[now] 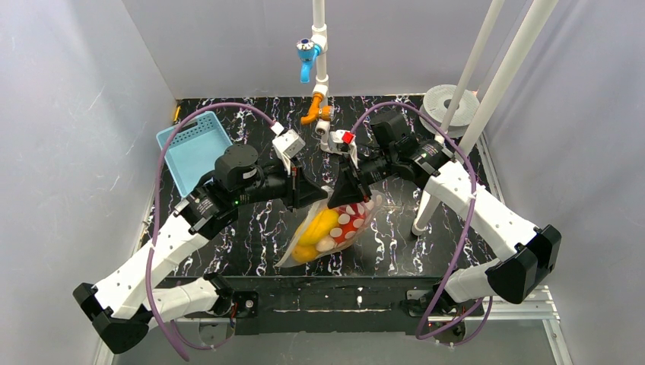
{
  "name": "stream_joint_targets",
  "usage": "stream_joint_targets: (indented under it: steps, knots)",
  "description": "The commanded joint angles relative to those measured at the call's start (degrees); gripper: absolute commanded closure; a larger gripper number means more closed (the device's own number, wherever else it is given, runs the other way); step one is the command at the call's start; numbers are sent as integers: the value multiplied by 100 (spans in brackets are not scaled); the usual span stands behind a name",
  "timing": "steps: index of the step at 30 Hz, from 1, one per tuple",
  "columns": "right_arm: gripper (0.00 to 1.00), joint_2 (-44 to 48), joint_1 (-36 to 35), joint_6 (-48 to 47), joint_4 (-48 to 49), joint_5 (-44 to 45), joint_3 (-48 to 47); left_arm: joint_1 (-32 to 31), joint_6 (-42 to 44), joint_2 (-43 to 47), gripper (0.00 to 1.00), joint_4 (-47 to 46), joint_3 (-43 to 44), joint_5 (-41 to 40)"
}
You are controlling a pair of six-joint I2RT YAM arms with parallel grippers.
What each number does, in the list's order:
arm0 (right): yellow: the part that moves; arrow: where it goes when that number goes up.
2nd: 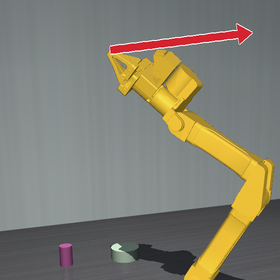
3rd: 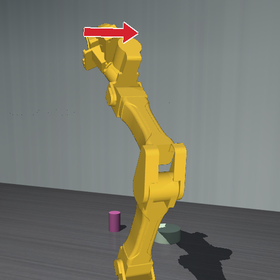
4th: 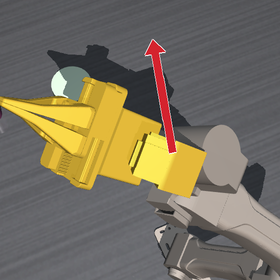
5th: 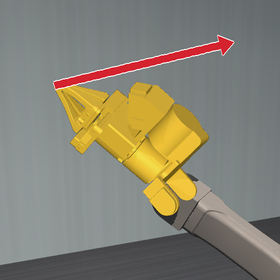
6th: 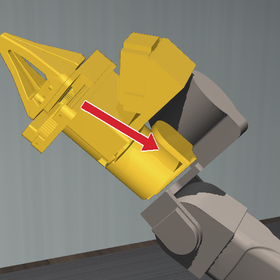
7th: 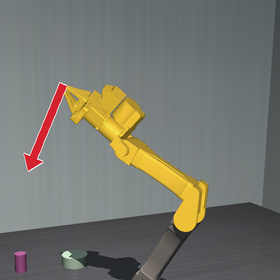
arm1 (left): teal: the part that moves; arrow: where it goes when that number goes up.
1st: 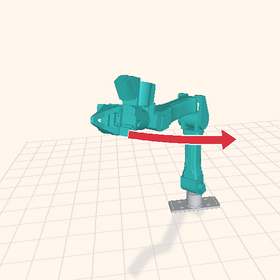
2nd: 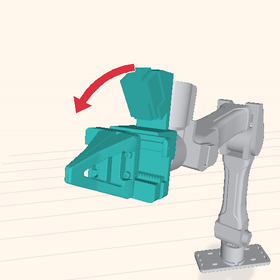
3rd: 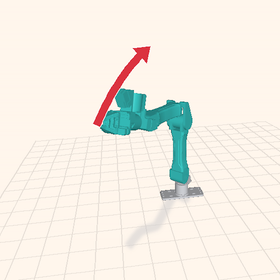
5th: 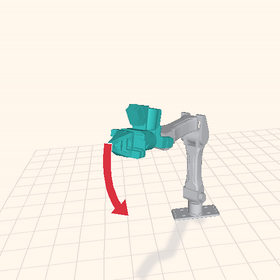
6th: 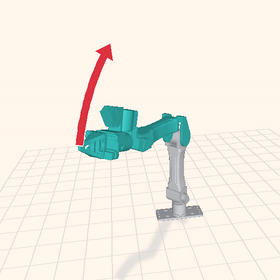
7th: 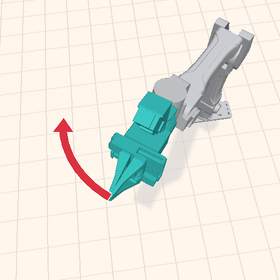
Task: Open the zip-top bag and remove the fake food
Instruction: Unzip the zipper food storage bag at the center of the board.
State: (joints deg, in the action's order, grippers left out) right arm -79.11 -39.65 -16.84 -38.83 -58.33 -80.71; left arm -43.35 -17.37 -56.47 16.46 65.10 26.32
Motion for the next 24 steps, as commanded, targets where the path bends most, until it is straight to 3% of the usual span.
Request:
stream_joint_targets:
  steps: [1, 12, 17, 21, 24]
  knots:
    - [99, 100, 72, 62, 143, 241, -38, 19, 33, -15, 100, 775, 285, -165]
    - [99, 62, 65, 134, 203, 140, -3, 20, 193, -218, 98, 1049, 444, -277]
    - [99, 80, 54, 84, 157, 7, 12, 20, 248, 60, 77, 428, 138, -268]
    - [99, 80, 36, 60, 147, -21, 25, 13, 127, 367, 55, -165, -170, -316]
    - [99, 72, 20, 57, 137, -37, 23, 14, 13, 435, 44, -304, -215, -364]
